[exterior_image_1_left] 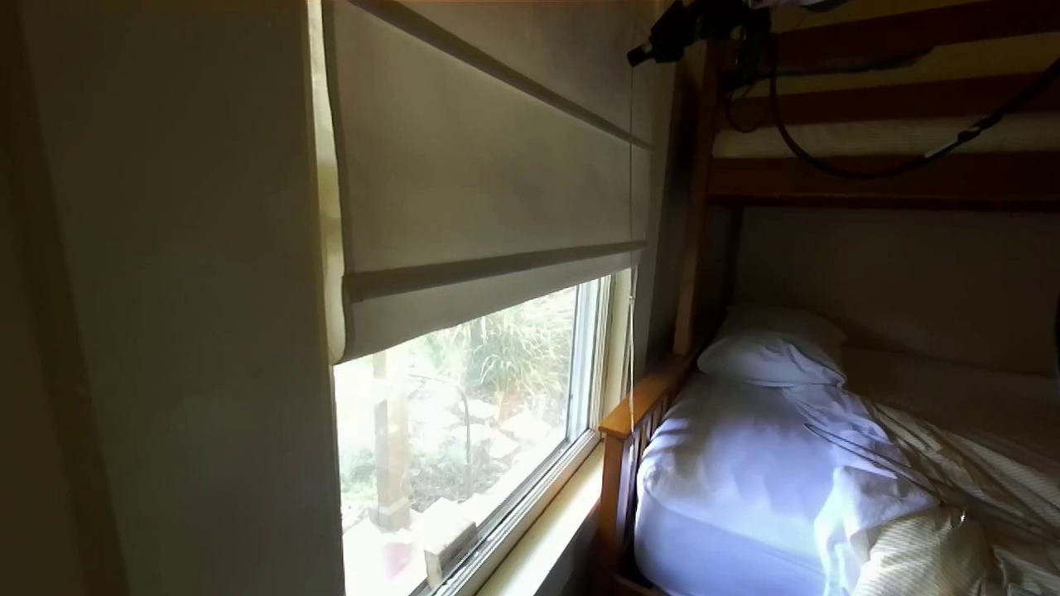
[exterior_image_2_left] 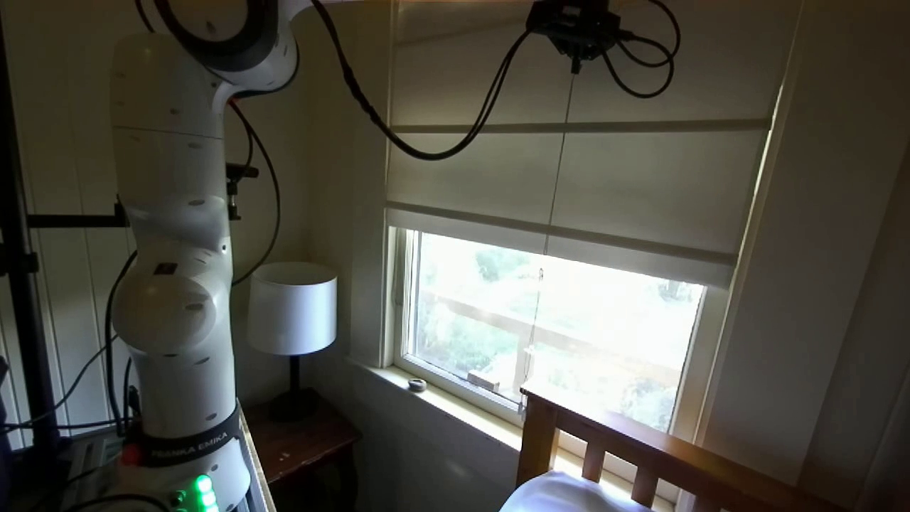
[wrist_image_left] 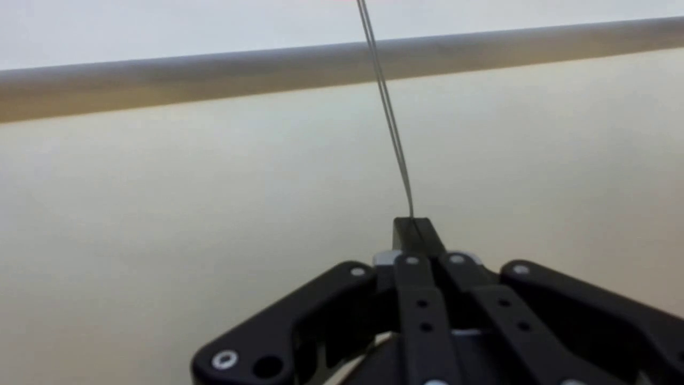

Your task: Close the blinds.

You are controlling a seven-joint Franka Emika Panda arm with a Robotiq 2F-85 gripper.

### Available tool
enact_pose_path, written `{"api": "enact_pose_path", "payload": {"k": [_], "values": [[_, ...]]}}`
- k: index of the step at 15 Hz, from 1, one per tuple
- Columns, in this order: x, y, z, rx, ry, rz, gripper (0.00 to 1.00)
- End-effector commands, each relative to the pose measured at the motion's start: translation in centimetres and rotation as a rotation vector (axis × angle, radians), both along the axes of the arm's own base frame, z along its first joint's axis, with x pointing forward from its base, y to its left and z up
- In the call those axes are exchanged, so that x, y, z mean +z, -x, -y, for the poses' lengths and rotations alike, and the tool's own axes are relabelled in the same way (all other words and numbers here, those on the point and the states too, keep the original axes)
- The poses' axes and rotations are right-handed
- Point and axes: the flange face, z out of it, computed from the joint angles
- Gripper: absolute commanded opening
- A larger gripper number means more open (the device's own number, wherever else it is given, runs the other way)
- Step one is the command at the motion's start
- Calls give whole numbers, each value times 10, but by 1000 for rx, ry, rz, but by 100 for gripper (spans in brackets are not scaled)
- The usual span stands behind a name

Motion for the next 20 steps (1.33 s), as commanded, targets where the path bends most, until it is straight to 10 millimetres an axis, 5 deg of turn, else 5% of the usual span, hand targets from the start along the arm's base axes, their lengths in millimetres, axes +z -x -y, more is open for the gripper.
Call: {"api": "enact_pose_path", "payload": {"k": [1,6,12,20], "values": [[-50,-4,-37,140,-51,-62,0],[-42,3,-9,100,3,-103,0],[22,15,34,-136,215,187,0],[110,2,38,-274,359,571,0]]}}
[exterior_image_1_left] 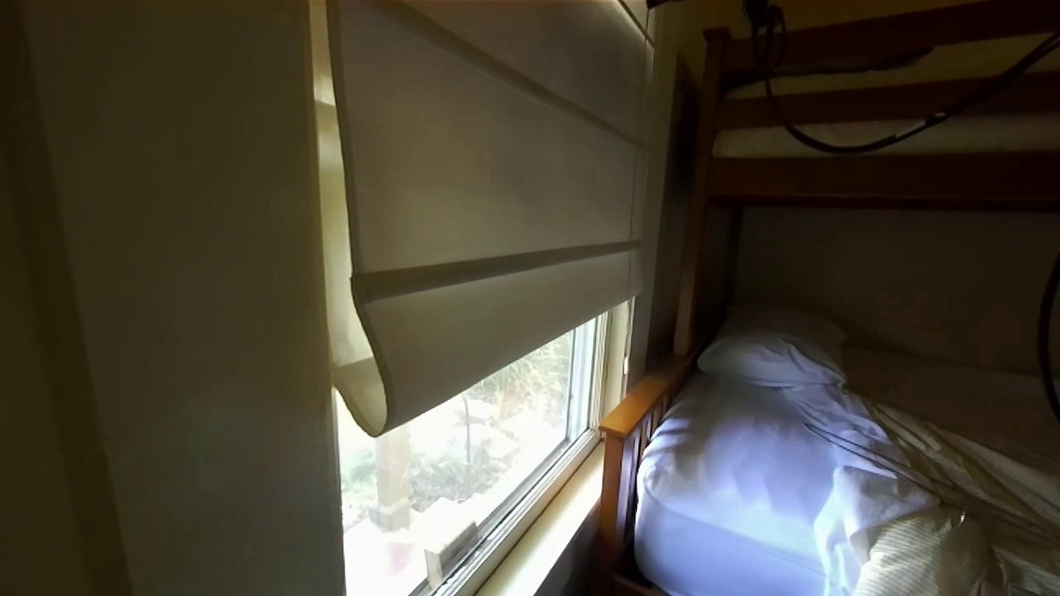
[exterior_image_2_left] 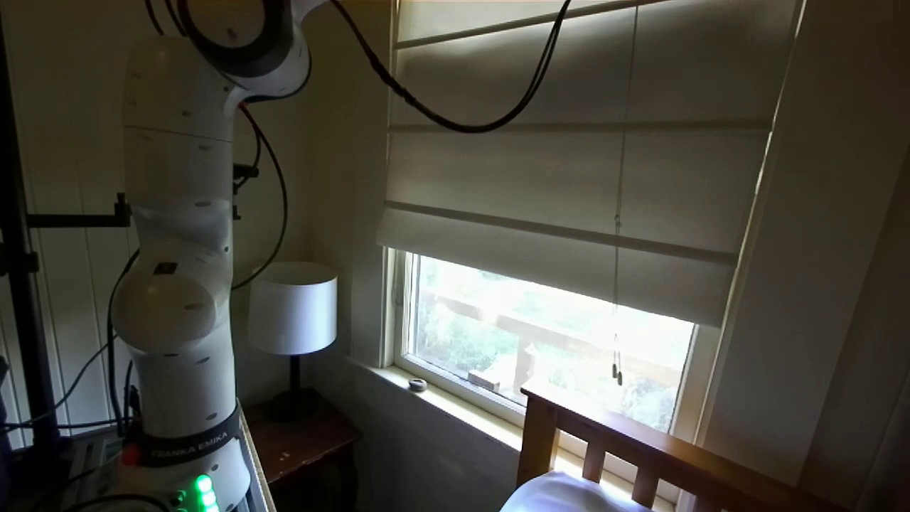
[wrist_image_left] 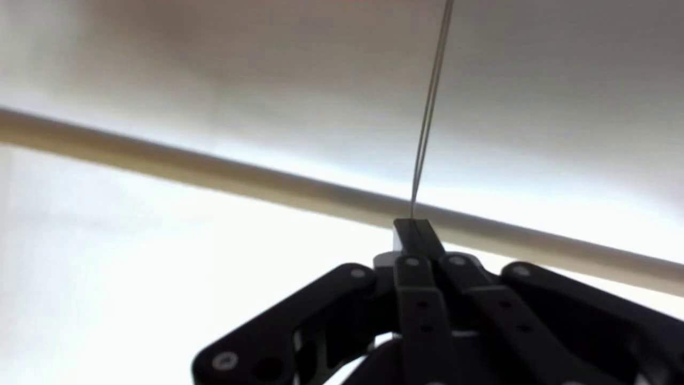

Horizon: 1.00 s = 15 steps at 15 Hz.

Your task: Close the blinds.

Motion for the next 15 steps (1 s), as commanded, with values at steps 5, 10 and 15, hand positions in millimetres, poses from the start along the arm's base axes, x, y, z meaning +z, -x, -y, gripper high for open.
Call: {"api": "enact_pose_path", "payload": {"k": [5,10,15], "values": [[43,-21,11,-120,70,209,32],[41,-22,10,-164,66,141,66],[11,-19,-3,-125,60,-167,99]]}}
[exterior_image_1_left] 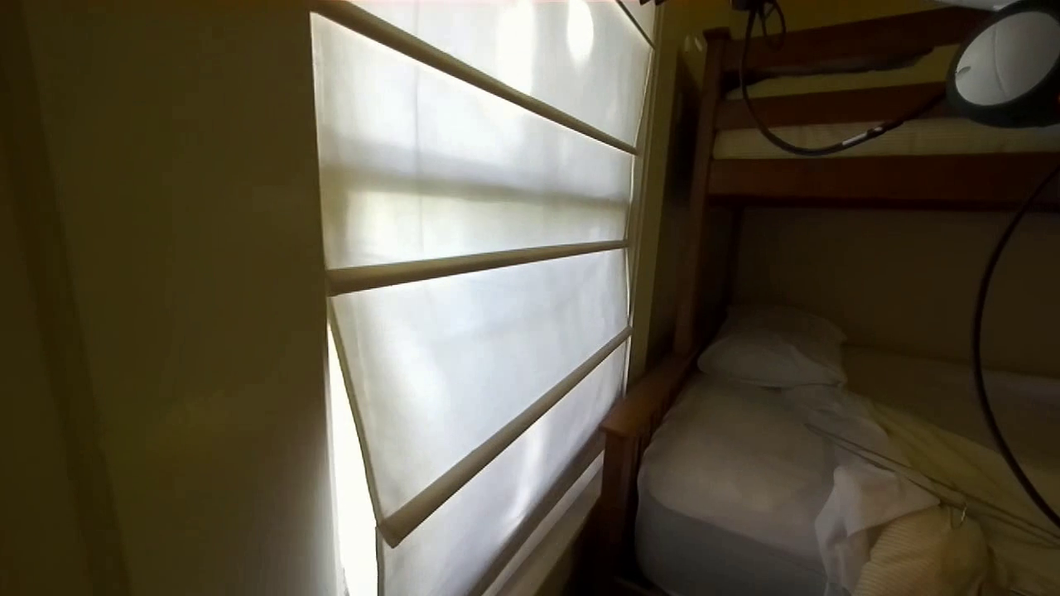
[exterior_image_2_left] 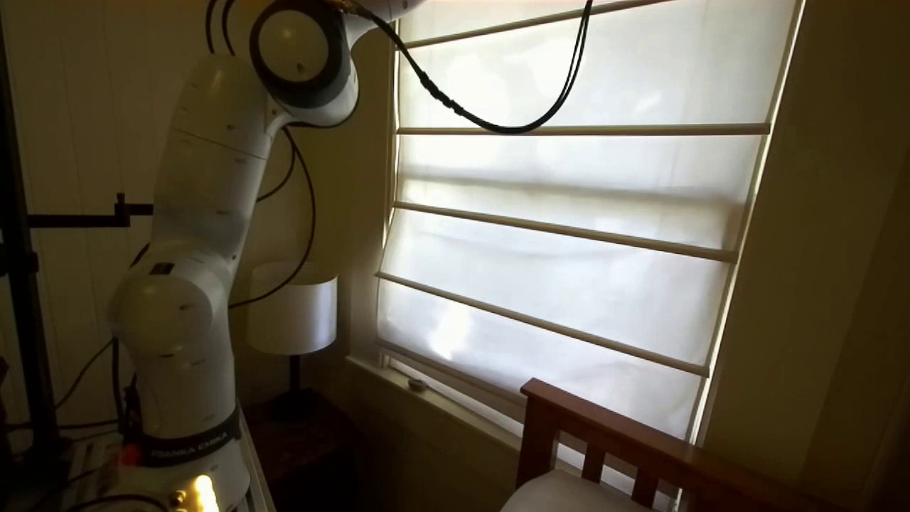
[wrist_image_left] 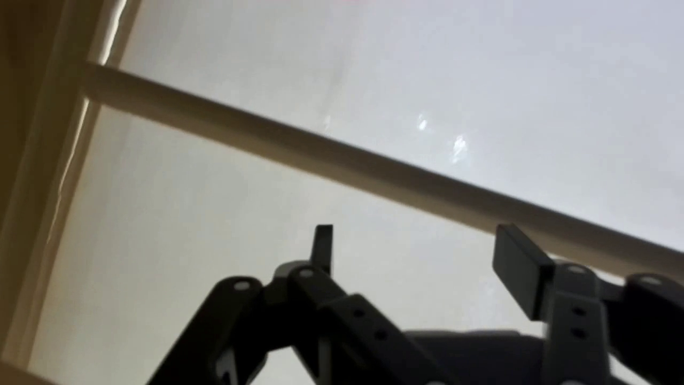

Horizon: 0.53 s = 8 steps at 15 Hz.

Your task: Close the blinds.

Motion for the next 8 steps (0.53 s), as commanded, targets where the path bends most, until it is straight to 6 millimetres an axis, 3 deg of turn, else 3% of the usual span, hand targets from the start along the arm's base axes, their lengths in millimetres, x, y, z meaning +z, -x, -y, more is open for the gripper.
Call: {"api": "enact_pose_path", "payload": {"k": [1,4,8], "values": [[-20,9,-14,61,-54,-187,100],[-48,13,-28,171,-108,-317,100],[-88,33,-51,294,-177,-503,100]]}}
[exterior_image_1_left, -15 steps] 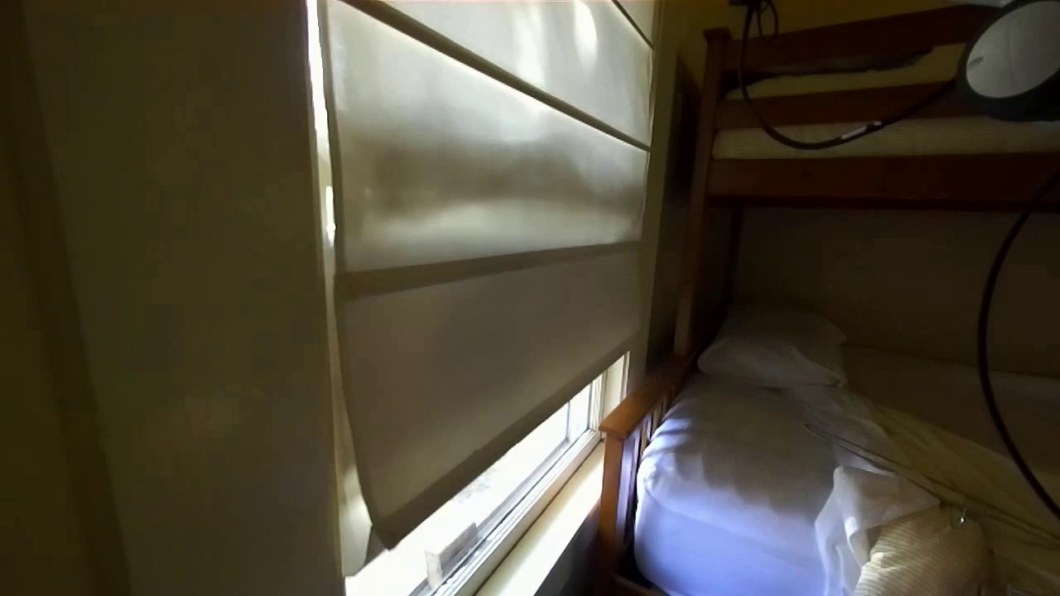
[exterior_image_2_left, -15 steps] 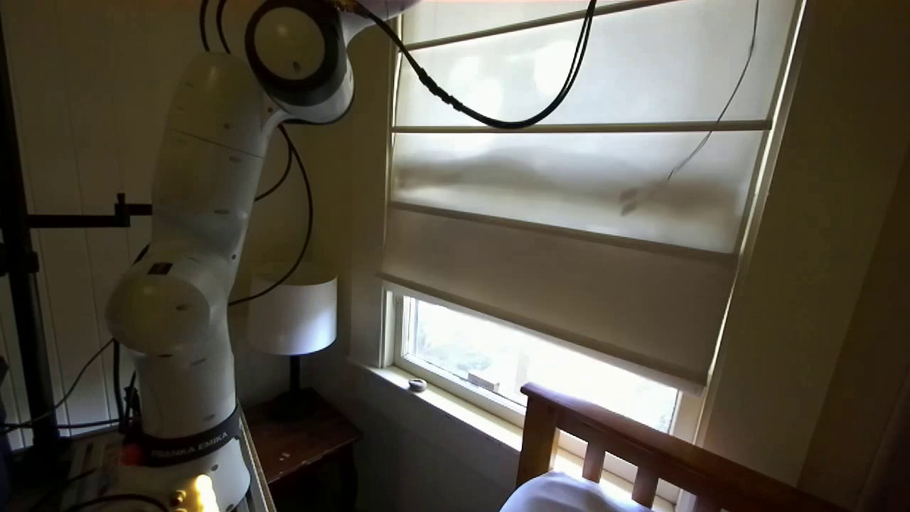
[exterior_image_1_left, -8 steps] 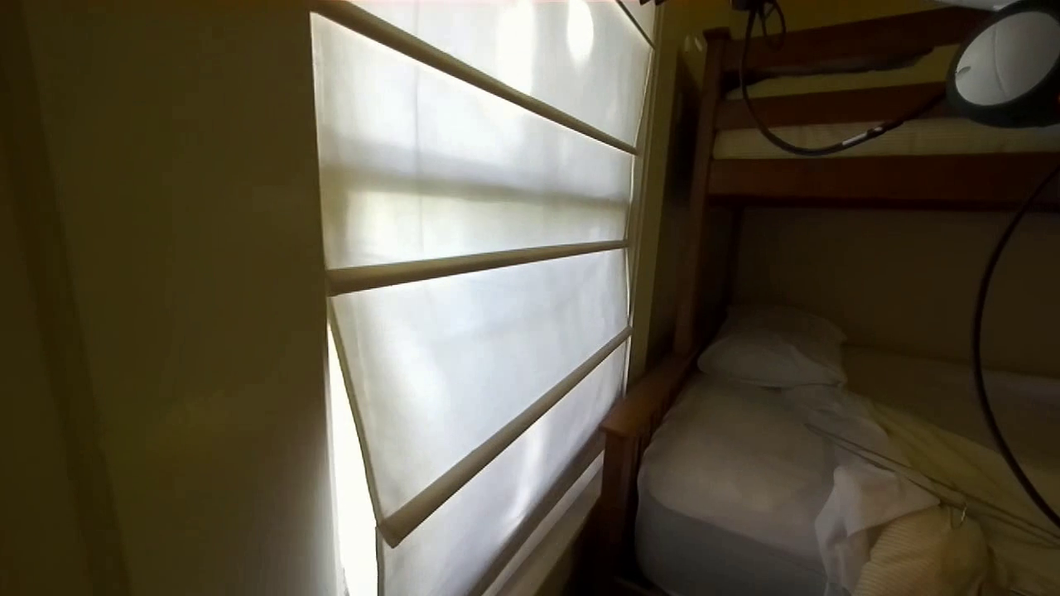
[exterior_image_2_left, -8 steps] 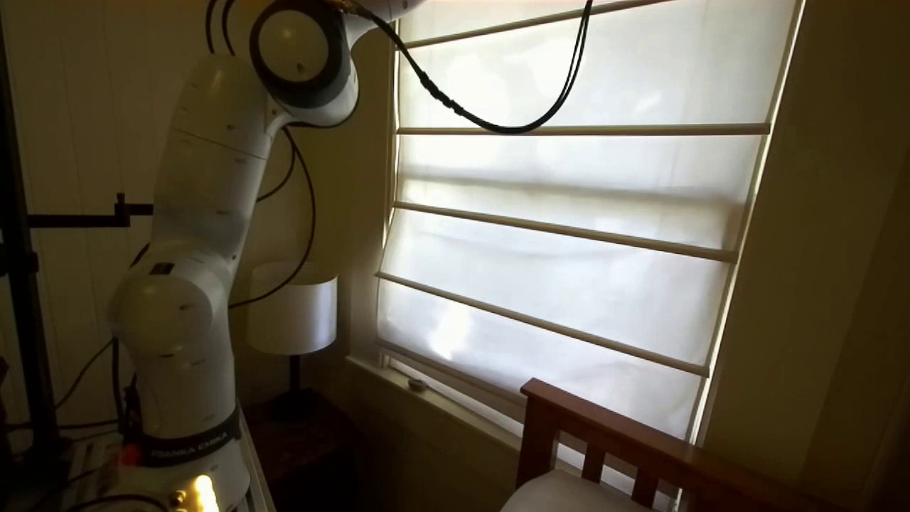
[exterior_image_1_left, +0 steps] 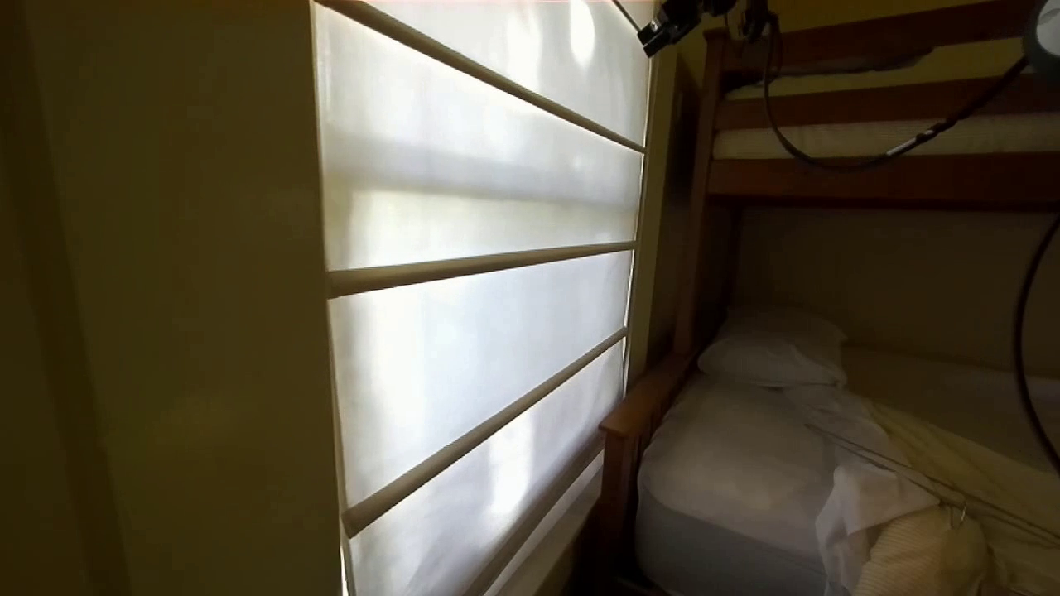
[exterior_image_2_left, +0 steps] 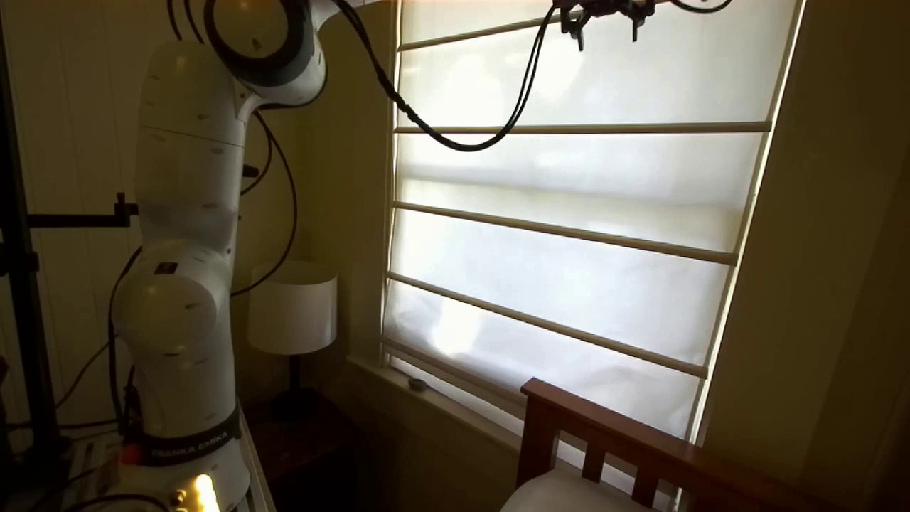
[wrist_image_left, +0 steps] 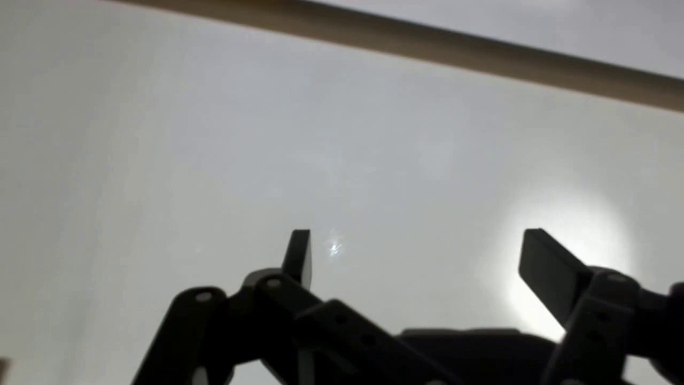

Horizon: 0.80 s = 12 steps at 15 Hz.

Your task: Close the blinds.

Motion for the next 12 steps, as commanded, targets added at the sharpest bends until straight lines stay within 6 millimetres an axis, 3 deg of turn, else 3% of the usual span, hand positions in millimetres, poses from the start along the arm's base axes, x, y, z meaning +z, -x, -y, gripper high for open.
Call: {"api": "enact_pose_path", "payload": {"k": [1,5,9,10,11,12], "values": [[-37,33,-25,104,-73,-168,100],[-85,56,-38,72,-96,-392,100],[-118,76,-45,-103,-47,-553,100],[-123,79,-46,-135,-58,-604,100],[-112,59,-37,-70,-55,-536,100],[-117,63,-40,-93,-57,-566,100]]}}
